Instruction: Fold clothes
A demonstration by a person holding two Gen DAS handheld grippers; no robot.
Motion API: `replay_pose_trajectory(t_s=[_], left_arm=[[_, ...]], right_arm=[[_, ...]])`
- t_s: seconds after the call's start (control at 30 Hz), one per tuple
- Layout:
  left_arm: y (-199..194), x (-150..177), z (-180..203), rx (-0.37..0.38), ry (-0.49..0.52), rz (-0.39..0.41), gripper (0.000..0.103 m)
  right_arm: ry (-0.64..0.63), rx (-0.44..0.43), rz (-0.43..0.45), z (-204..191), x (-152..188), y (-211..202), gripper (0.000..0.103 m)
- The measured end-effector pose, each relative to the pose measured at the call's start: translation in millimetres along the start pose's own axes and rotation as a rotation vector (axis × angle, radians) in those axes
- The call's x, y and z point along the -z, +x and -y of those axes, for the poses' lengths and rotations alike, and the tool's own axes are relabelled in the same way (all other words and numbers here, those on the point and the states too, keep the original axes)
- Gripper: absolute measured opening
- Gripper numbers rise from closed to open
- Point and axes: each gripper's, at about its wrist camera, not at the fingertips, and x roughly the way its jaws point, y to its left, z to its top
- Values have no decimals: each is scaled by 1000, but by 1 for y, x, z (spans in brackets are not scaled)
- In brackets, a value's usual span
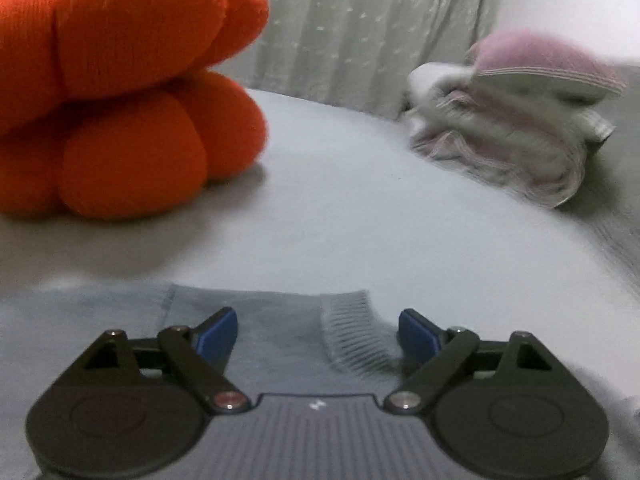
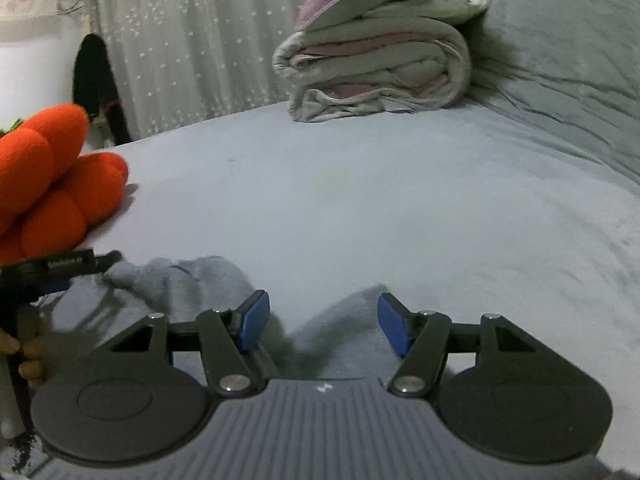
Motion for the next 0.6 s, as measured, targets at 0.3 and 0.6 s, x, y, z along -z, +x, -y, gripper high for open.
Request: replay_pose_trajectory(t_s=[0.3,0.6], left_arm=[[-4,-13,-29,91,1,-46,53],[0,-8,-33,116,13,-52,51]], right_arm=[[-178,-159,-72,-42,-39,56,61],[-384,-244,-200,-69,-33,103,30]])
